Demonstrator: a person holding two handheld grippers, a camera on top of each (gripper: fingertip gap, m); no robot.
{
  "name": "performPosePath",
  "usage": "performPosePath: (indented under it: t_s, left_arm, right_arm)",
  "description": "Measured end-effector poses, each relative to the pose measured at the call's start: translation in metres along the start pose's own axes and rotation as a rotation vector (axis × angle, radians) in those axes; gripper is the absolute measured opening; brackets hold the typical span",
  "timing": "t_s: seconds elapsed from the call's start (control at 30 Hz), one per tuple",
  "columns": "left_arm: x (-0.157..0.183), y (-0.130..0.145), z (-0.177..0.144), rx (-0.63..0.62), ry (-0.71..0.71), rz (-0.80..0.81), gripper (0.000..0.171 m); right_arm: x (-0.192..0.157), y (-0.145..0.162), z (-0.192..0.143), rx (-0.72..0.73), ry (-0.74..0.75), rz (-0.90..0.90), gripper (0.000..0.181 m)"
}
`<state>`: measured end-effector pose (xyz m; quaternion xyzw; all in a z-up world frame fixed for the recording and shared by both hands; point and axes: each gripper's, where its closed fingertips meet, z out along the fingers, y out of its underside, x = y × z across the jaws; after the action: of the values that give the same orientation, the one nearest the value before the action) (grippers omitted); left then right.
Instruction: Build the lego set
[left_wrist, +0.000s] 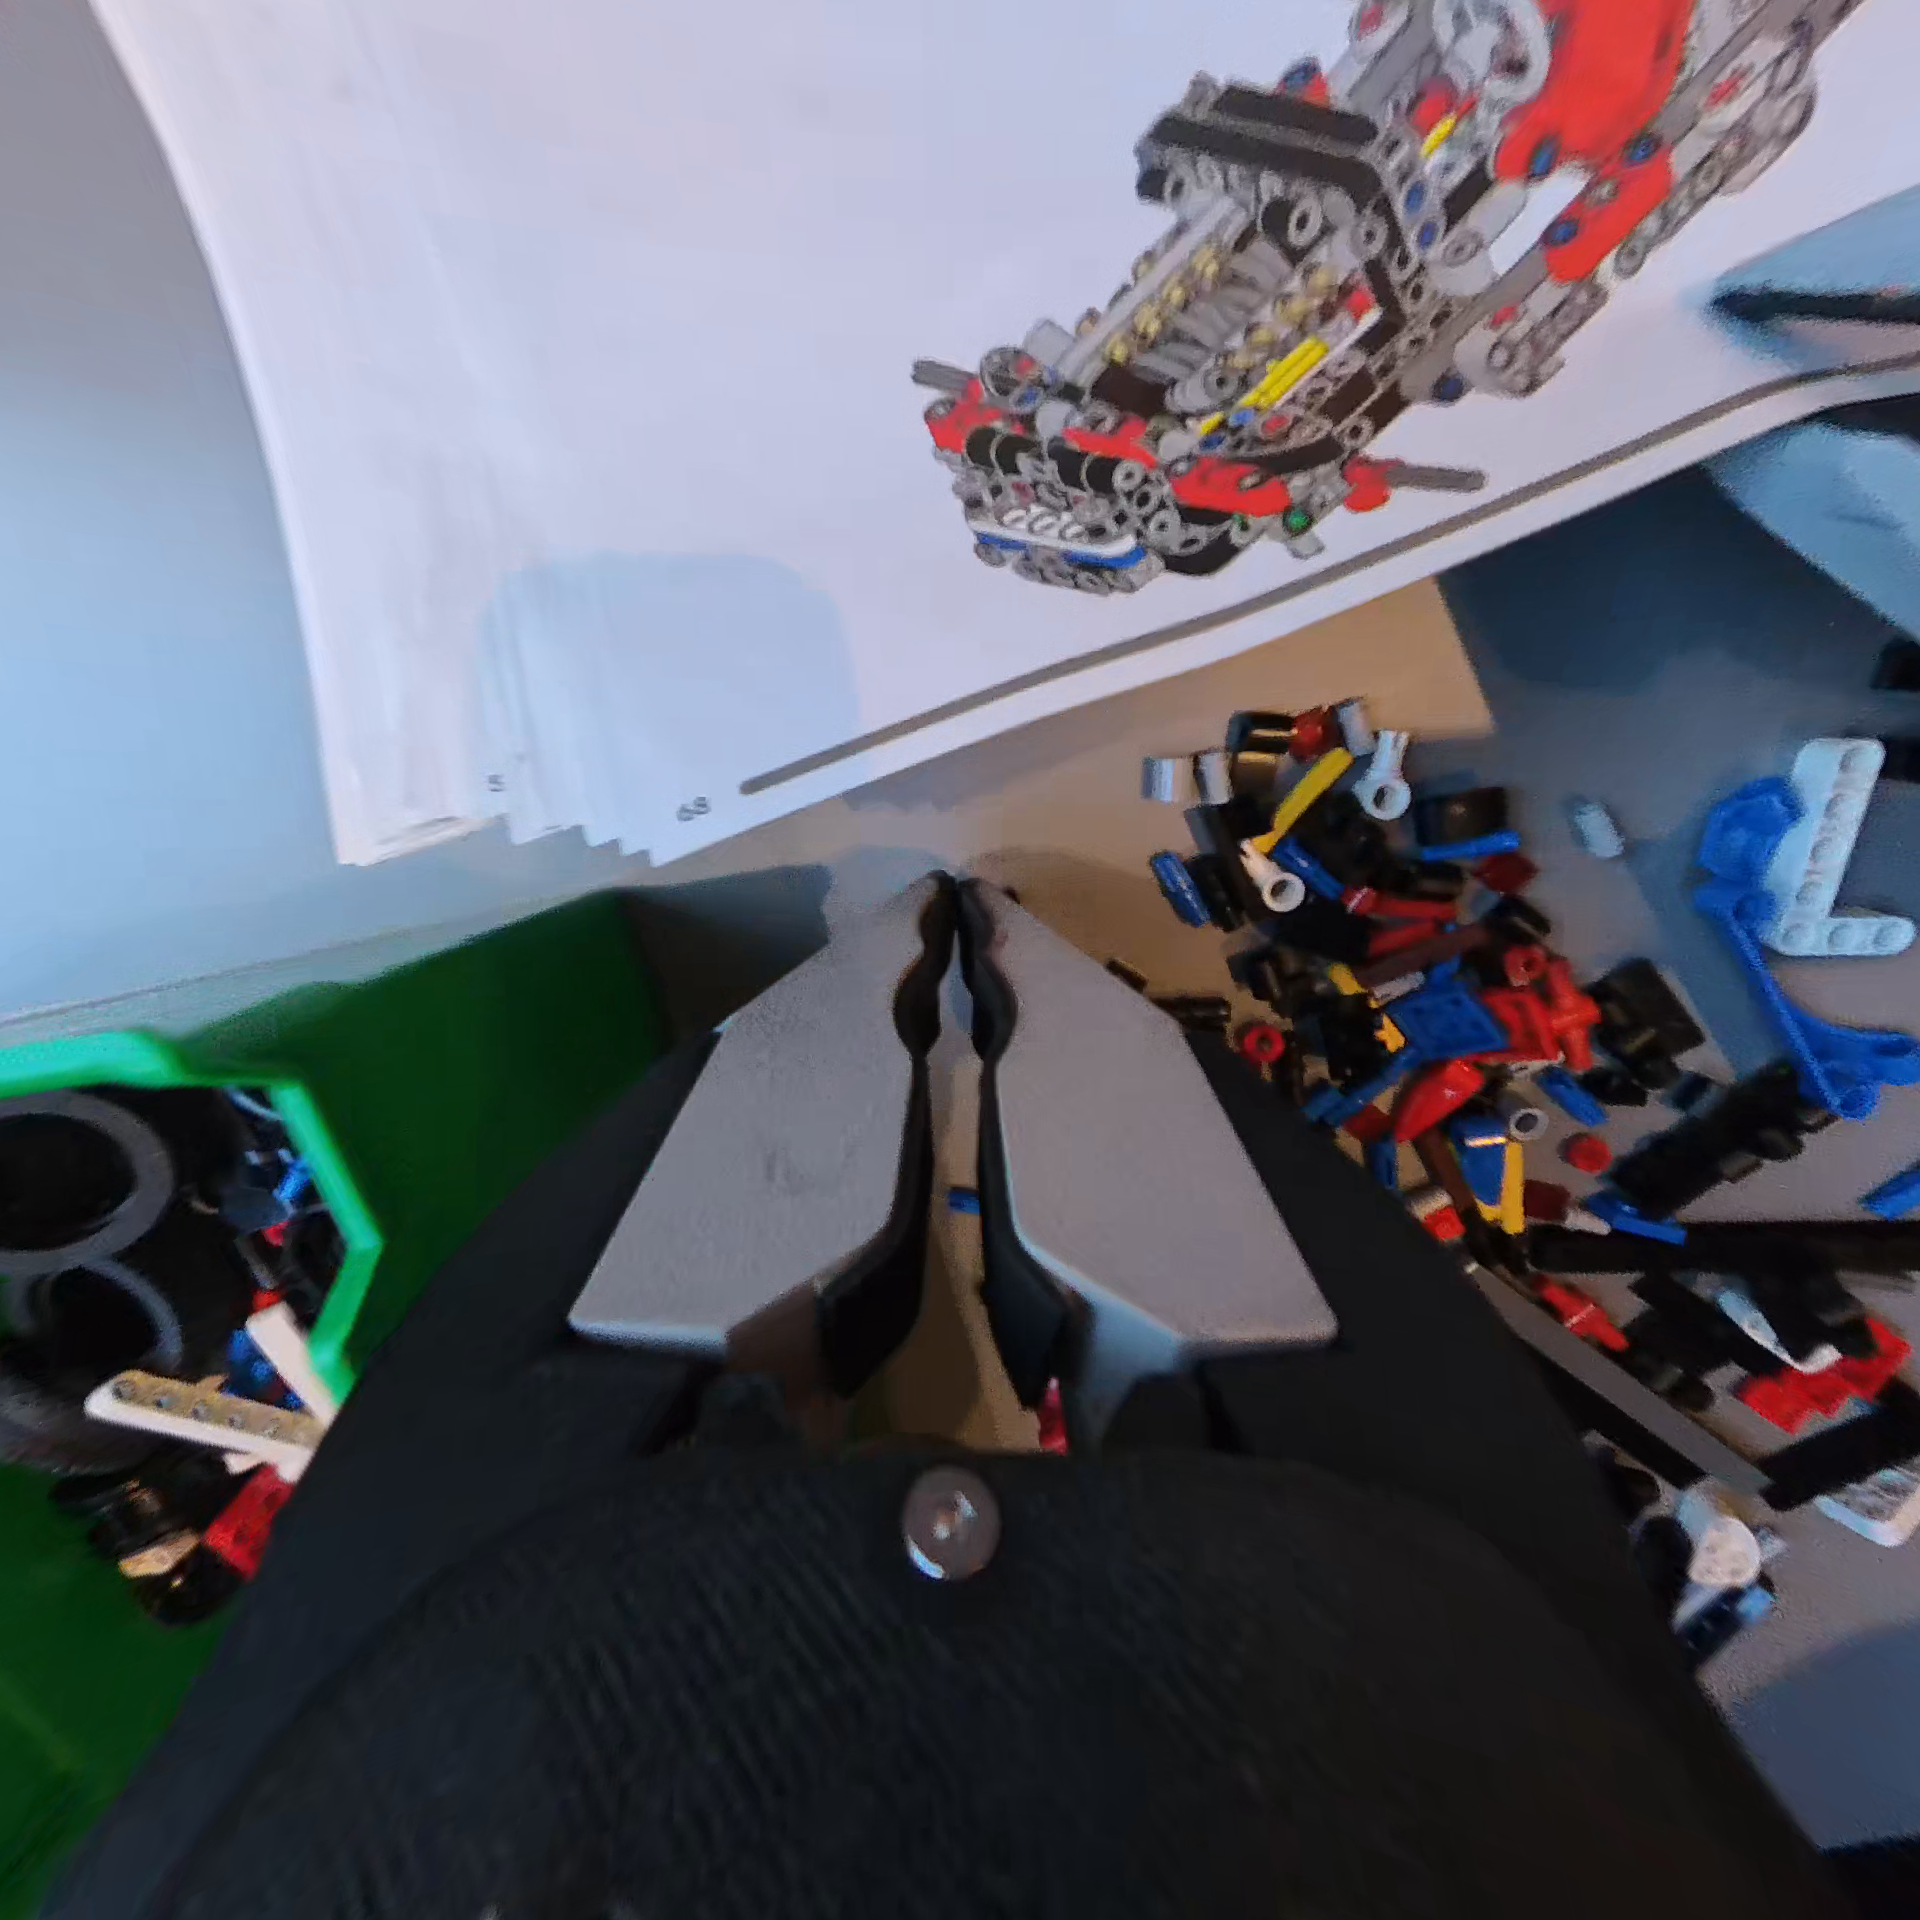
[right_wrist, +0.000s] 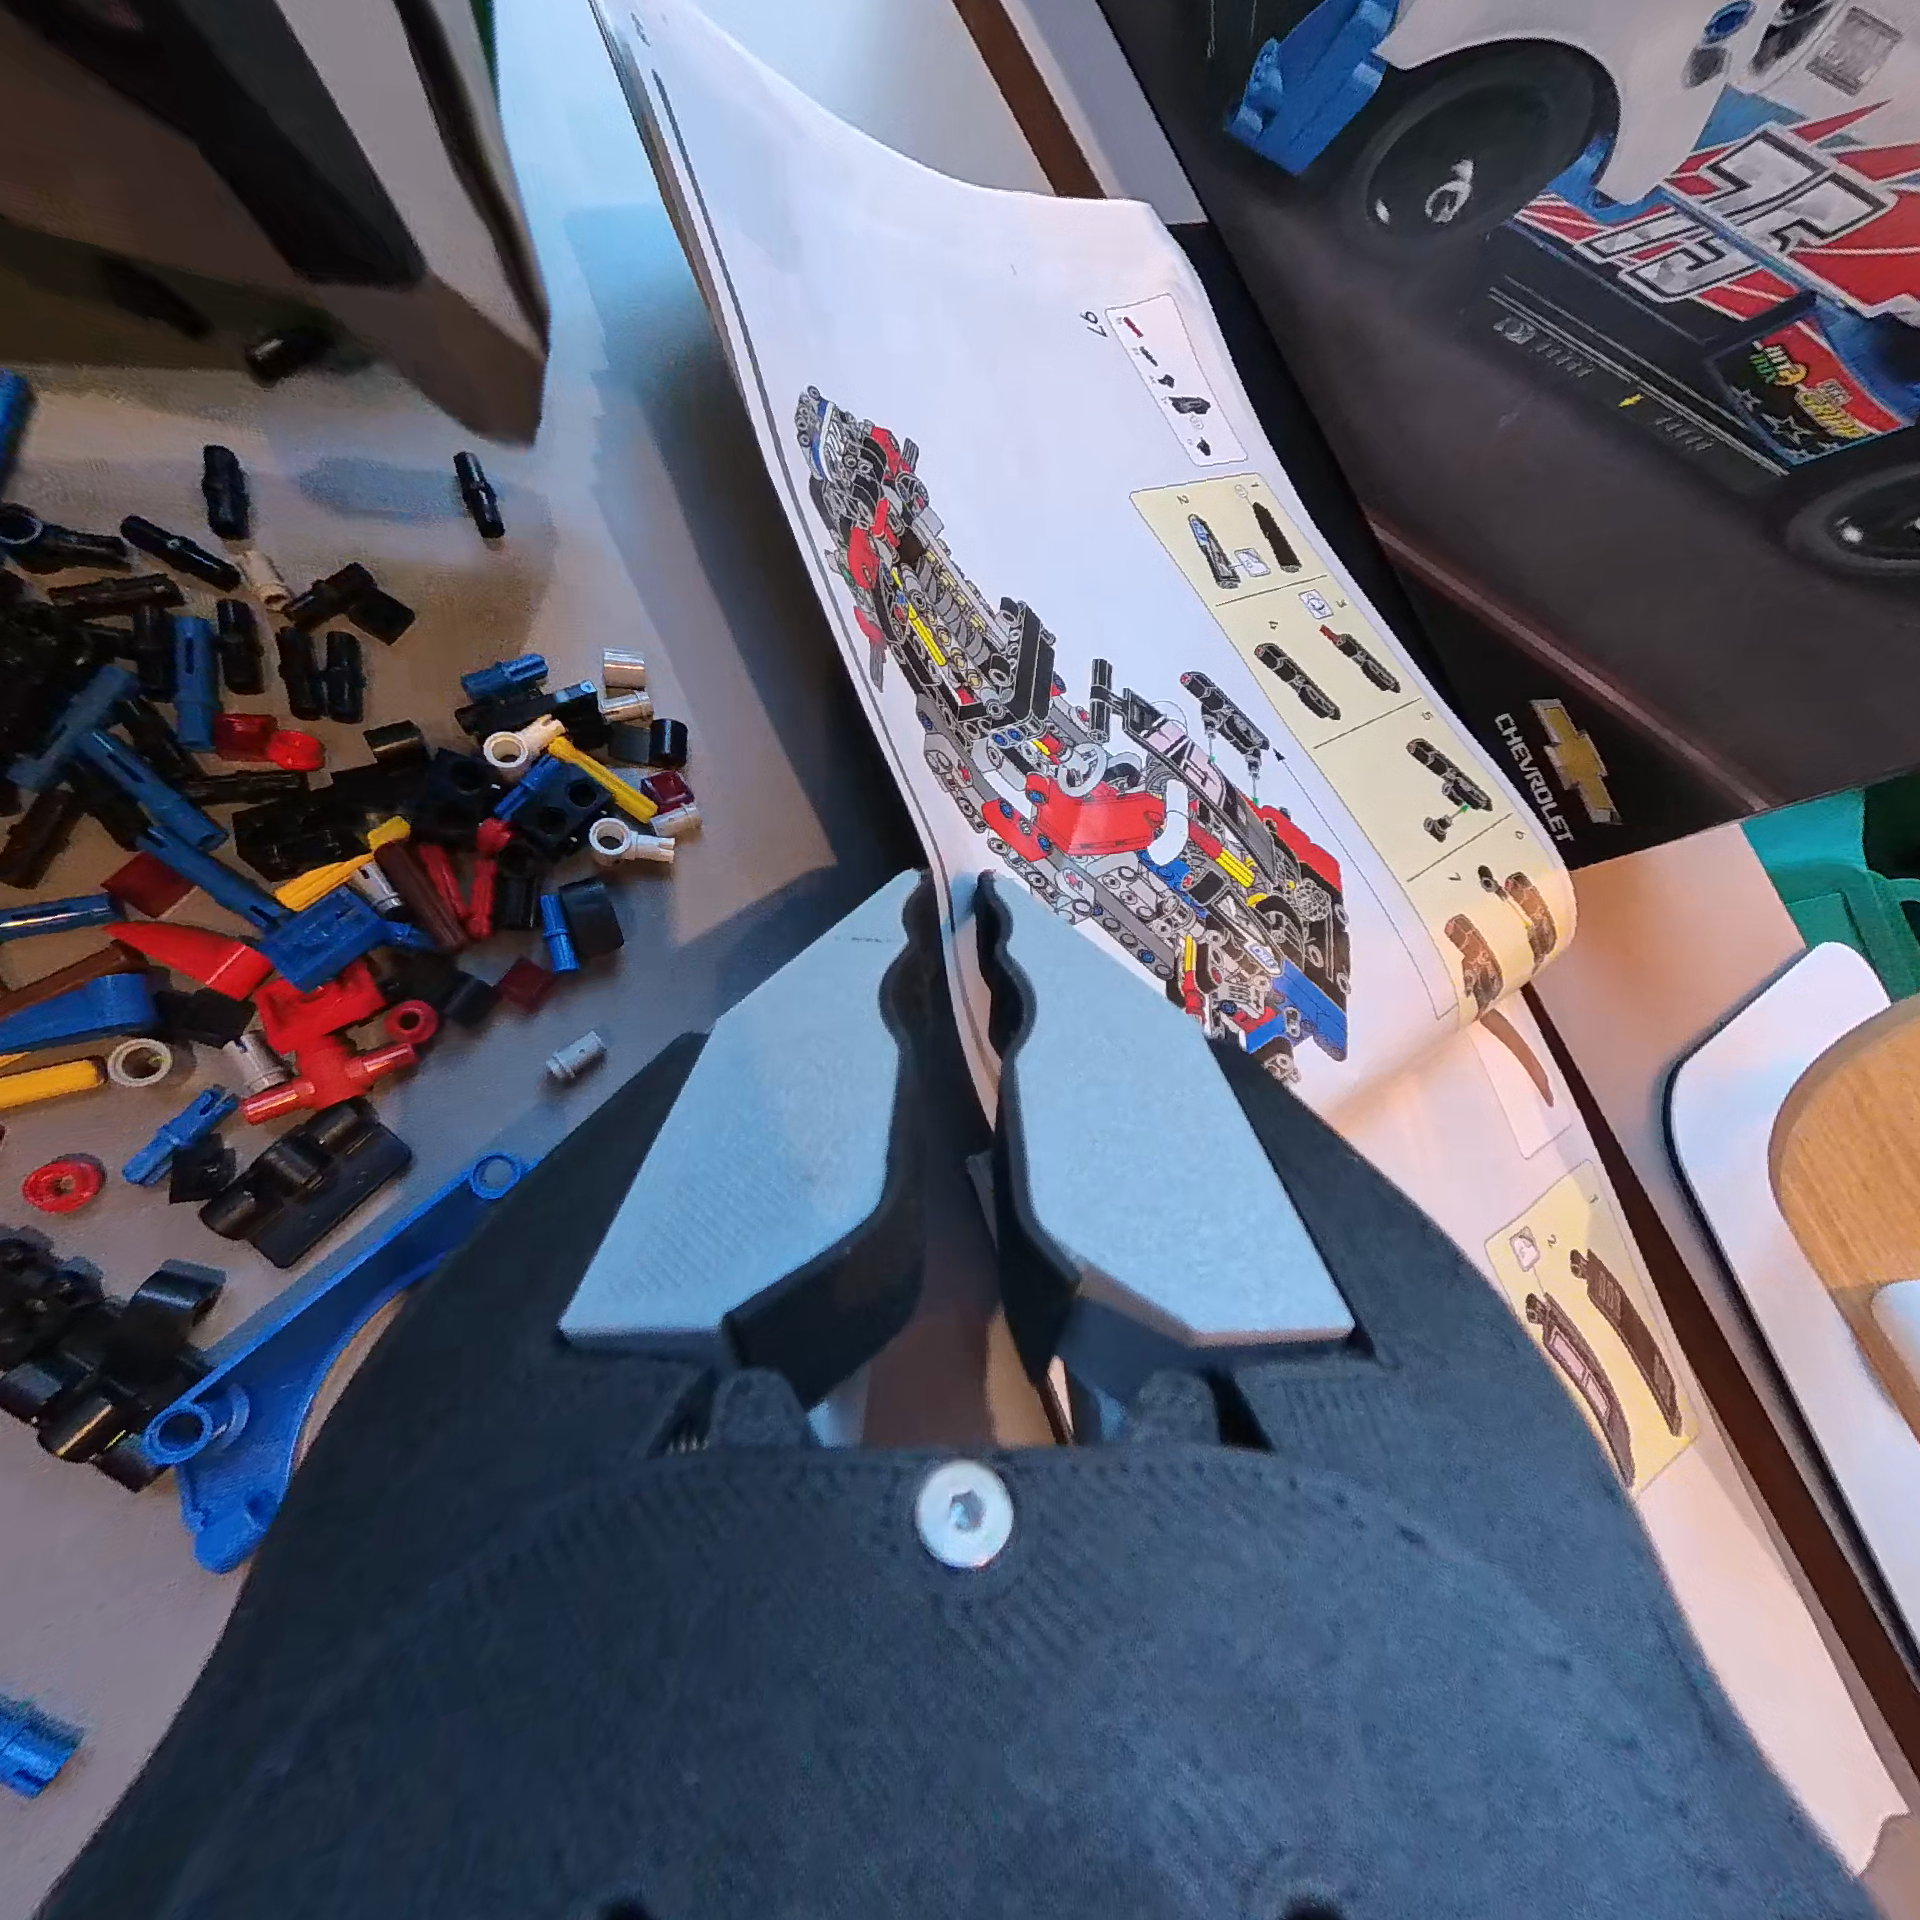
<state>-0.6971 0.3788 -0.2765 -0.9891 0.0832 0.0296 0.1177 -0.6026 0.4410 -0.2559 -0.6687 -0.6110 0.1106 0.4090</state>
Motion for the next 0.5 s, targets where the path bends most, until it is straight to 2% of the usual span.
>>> performPosePath:
  t_s: [0.13, 0.37, 0.5]
  left_arm:
    - [0.006, 0.015, 0.008, -0.066, 0.035, -0.020, 0.000]
    - [0.029, 0.043, -0.001, -0.136, 0.098, -0.012, 0.000]
    - [0.048, 0.048, -0.010, -0.110, 0.155, 0.021, 0.000]
  right_arm:
    - [0.000, 0.000, -0.001, -0.002, 0.001, -0.007, 0.003]
    - [-0.002, 0.002, 0.000, -0.006, -0.004, -0.007, 0.003]
    - [-0.006, 0.006, 0.004, -0.022, -0.019, -0.021, 0.004]
